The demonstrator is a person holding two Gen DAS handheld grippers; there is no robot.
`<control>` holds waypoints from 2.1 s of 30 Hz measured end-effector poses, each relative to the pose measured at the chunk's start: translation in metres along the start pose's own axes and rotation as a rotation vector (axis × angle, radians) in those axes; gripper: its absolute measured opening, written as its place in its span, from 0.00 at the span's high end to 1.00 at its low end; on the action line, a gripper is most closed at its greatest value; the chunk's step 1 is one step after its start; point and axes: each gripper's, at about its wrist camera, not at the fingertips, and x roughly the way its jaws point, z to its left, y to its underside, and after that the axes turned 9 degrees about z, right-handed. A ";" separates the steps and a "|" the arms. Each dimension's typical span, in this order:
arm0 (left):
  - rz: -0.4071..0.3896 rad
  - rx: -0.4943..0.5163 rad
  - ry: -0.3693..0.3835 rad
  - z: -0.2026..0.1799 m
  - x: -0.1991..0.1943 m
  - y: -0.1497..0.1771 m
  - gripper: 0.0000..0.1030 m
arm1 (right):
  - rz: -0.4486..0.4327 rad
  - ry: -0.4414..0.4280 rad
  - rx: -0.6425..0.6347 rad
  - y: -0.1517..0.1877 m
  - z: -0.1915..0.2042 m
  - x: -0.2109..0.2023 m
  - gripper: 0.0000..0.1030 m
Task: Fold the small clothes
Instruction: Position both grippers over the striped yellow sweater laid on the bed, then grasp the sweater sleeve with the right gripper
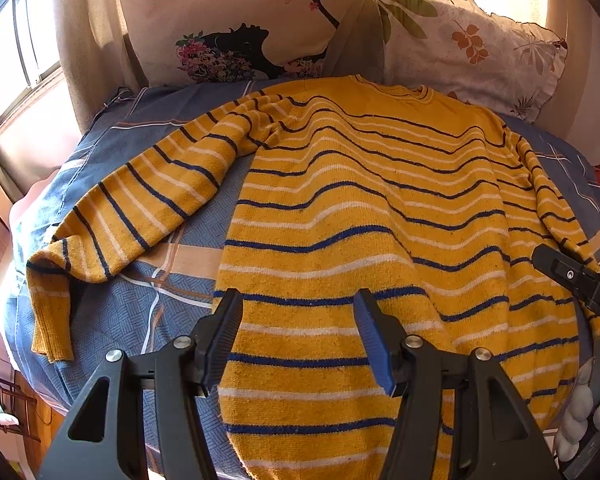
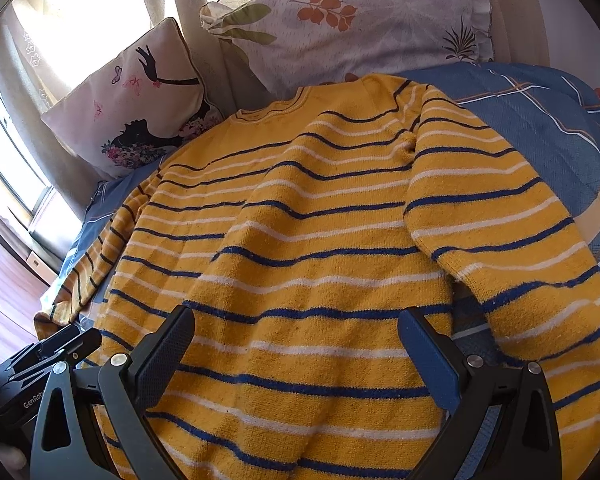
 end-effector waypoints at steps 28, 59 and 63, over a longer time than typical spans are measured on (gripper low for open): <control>0.023 -0.005 0.060 -0.006 0.006 0.004 0.40 | -0.021 0.262 0.167 0.007 -0.145 -0.043 0.18; 0.037 -0.058 0.075 0.003 0.010 -0.001 0.40 | -0.053 0.235 0.158 -0.005 -0.171 -0.079 0.91; 0.036 -0.075 0.076 0.010 0.009 -0.001 0.40 | -0.150 0.738 0.099 -0.014 -0.164 -0.087 0.88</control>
